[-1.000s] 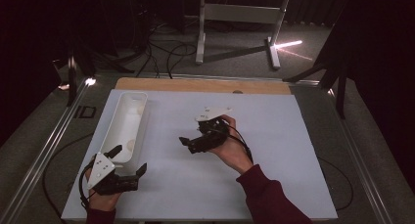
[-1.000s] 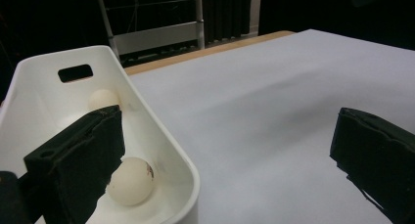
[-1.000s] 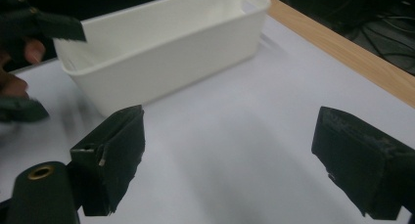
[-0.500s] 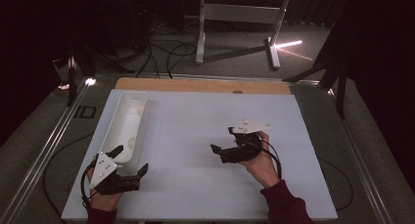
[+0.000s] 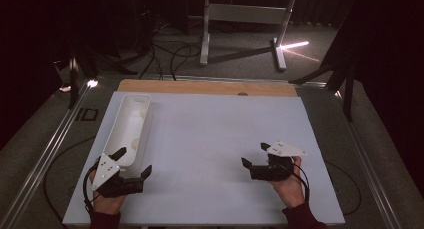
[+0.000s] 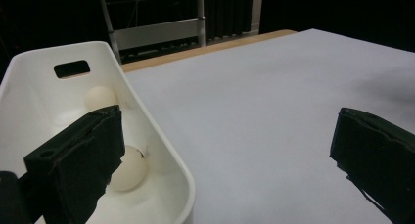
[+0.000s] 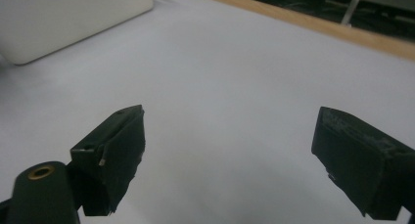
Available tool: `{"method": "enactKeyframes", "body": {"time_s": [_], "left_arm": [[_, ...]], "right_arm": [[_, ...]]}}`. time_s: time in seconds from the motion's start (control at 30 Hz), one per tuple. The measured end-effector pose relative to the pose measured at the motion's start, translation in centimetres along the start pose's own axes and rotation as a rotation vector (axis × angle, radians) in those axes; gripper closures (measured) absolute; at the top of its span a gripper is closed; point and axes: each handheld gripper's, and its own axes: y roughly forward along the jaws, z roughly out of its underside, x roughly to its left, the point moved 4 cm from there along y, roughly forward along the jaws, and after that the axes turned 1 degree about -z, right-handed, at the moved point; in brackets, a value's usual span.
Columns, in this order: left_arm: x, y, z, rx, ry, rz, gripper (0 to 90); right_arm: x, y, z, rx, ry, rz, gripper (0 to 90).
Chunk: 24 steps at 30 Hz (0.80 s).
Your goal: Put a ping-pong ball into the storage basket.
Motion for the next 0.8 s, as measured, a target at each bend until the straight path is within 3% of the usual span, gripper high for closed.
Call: {"method": "enactKeyframes", "body": {"time_s": [0.17,0.33,0.8], "left_arm": [[0.0,0.1,0.0,0.003,0.001,-0.005,0.2],[0.1,0.1,0.0,0.003,-0.001,-0.007,0.2],[0.2,0.0,0.0,0.005,-0.001,-0.016,0.2]], "right_arm": [[-1.2,-1.8,1.3,-0.047,0.031,0.024,12.2],[-1.5,-3.3,2.4,-0.105,0.022,0.054,12.2],[-1.3,-4.5,3.7,-0.204,-0.007,0.070,11.8]]}}
